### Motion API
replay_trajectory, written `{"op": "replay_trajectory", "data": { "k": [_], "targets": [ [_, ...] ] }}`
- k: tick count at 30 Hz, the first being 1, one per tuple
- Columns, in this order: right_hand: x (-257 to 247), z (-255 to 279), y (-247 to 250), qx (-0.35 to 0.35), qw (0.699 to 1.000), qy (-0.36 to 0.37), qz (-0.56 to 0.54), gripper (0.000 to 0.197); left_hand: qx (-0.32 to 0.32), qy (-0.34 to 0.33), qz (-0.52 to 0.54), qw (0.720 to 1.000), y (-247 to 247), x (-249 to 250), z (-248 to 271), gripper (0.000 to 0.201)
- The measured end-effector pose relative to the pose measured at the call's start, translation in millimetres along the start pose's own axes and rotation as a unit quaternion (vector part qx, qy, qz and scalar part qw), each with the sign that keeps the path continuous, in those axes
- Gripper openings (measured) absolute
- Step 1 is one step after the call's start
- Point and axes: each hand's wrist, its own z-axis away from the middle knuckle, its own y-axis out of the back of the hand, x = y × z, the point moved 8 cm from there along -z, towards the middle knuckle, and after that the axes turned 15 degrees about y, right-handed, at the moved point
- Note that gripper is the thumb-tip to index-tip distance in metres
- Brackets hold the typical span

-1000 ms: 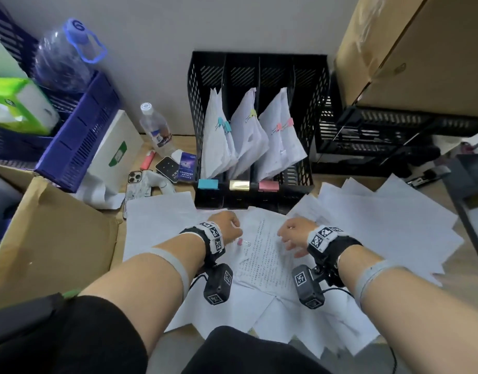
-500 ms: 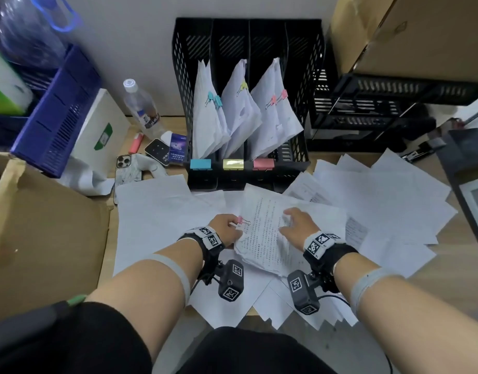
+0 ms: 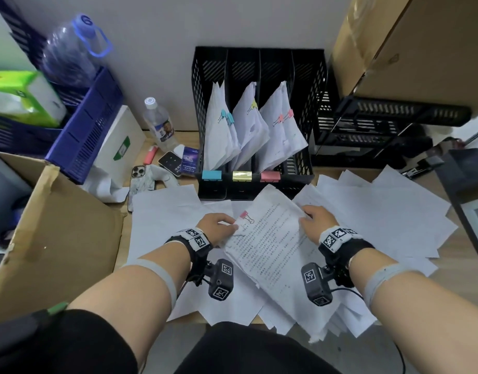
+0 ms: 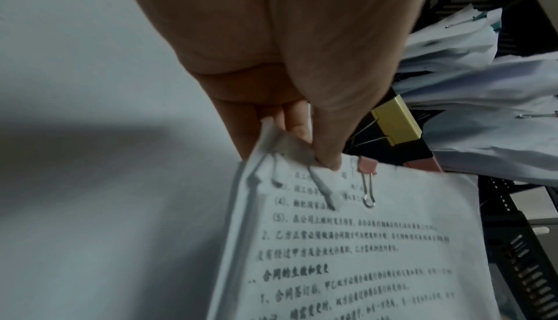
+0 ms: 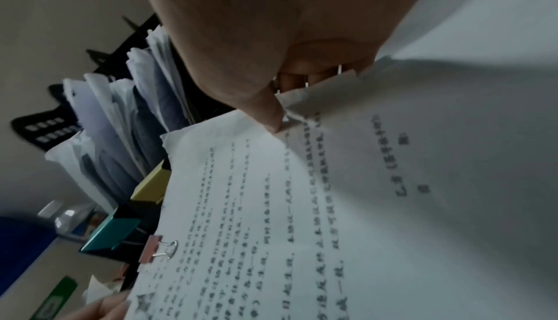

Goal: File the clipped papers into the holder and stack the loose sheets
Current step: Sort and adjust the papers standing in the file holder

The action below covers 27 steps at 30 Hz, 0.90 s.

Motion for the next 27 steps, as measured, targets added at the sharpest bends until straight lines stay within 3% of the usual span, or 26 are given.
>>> {"op": "replay_trajectory", "data": {
  "k": [4, 8, 17, 19, 24, 27],
  "targets": [
    [9, 9, 1, 0.026, 0.999, -0.017, -0.029, 0.018, -0.040, -0.004, 0.055, 0.998, -2, 0, 4, 0.018],
    [13, 18, 5, 0.043, 0.997, -0.033, -0.054, 0.018, -0.065, -0.001, 0.070, 0.995, -7, -1, 5, 0.028],
    [22, 43, 23, 0.089, 0.989, -0.070, -0.091, 0.033, -0.108, -0.001, 0.054, 0.993, -27, 13, 13, 0.021],
    [22, 47, 33, 0.107, 0.988, -0.067, -0.090, 0.026, -0.120, -0.012, 0.034, 0.992, -36, 20, 18, 0.023],
    [11, 52, 78, 0.199, 0.974, -0.041, -0.099, 0.013, -0.152, -0.070, 0.015, 0.986, -60, 54, 39, 0.012],
    [4, 58, 114, 0.305, 0.950, -0.027, -0.063, 0.029, -0.111, -0.150, 0.009, 0.982, -63, 93, 54, 0.016]
  ]
}}
